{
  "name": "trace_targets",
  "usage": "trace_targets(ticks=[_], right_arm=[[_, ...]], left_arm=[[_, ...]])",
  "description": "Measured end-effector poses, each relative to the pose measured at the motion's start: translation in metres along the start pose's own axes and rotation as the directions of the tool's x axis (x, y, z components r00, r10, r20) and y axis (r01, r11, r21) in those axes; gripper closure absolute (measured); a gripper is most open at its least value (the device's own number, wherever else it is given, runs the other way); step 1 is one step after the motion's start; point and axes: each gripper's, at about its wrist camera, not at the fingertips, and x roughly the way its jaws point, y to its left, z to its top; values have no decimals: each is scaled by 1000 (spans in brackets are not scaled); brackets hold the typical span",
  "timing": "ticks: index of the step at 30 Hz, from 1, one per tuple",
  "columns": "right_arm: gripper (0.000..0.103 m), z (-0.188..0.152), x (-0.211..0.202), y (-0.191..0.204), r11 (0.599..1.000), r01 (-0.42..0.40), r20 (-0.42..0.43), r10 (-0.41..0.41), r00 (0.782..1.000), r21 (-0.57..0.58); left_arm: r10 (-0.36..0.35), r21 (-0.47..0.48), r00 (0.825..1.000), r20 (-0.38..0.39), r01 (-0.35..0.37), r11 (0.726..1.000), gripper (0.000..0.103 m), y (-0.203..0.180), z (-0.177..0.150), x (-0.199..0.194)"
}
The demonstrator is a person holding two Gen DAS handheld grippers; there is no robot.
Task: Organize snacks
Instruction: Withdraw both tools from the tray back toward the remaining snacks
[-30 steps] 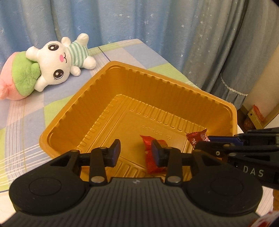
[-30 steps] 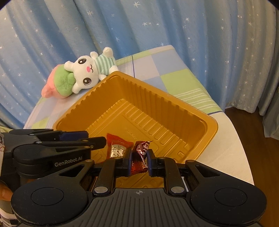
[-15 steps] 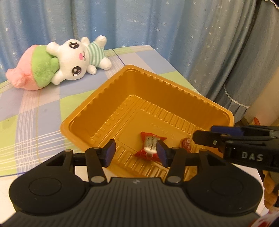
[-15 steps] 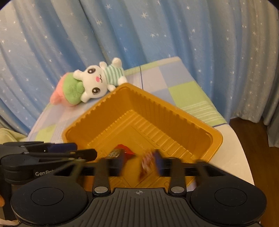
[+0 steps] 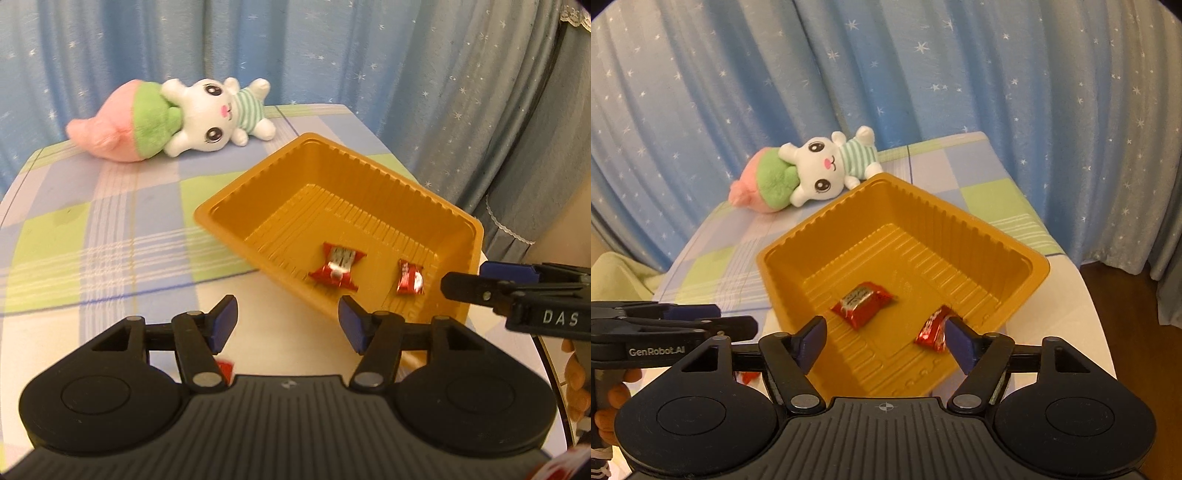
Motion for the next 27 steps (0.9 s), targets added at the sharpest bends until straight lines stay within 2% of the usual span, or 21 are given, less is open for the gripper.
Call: trace_targets(ticks=[13,27], right_arm=[[21,-30,-35,21,999,-33,-29,32,999,-29],[20,-73,-48,48,994,-89,-109,82,991,-64]], left_arm=[[36,-56,999,-7,-36,998,45,14,-58,-54],[50,-101,999,-22,-52,994,45,20,-115,-89]])
